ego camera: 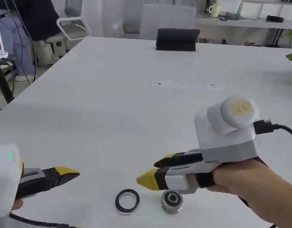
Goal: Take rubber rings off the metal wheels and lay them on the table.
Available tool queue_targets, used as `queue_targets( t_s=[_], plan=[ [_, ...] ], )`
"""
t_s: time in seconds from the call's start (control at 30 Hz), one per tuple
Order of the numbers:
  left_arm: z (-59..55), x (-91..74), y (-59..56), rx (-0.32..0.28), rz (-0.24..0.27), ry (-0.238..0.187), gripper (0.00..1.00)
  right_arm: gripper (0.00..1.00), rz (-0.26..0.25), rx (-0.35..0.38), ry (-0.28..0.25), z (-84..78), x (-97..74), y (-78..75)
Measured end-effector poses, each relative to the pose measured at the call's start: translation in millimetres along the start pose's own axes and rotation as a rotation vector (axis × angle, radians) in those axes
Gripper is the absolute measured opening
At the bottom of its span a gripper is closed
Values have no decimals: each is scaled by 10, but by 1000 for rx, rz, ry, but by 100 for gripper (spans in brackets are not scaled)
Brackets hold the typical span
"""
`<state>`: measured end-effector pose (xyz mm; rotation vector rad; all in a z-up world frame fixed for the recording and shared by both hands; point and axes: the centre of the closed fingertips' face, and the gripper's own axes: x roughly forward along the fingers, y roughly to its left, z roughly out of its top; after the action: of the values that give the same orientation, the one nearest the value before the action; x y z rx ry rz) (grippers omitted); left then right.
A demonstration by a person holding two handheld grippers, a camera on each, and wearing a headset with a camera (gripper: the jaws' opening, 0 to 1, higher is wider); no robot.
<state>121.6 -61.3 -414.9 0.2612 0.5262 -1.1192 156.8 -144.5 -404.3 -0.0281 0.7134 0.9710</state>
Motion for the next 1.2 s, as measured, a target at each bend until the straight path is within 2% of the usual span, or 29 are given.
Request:
queue_targets(
  t_s=[0.17,0.33,0.63,0.93,1.2],
  plan=[
    [3,0,-6,0,-1,-2,77,42,9,-67,40,-76,-107,59],
    [3,-2,-11,1,-1,-2,77,48,24,-110,55,-143,-233,110],
    [-2,-1,-15,1,-4,2,77,59,-1,-171,56,-278,-542,73],
    [2,0,-19,-1,-7,2,78,73,-28,-149,16,-410,-808,-36],
    [10,1,-21,-12,-8,-2,79,79,-66,-89,-40,-573,-1029,-148]
  ],
)
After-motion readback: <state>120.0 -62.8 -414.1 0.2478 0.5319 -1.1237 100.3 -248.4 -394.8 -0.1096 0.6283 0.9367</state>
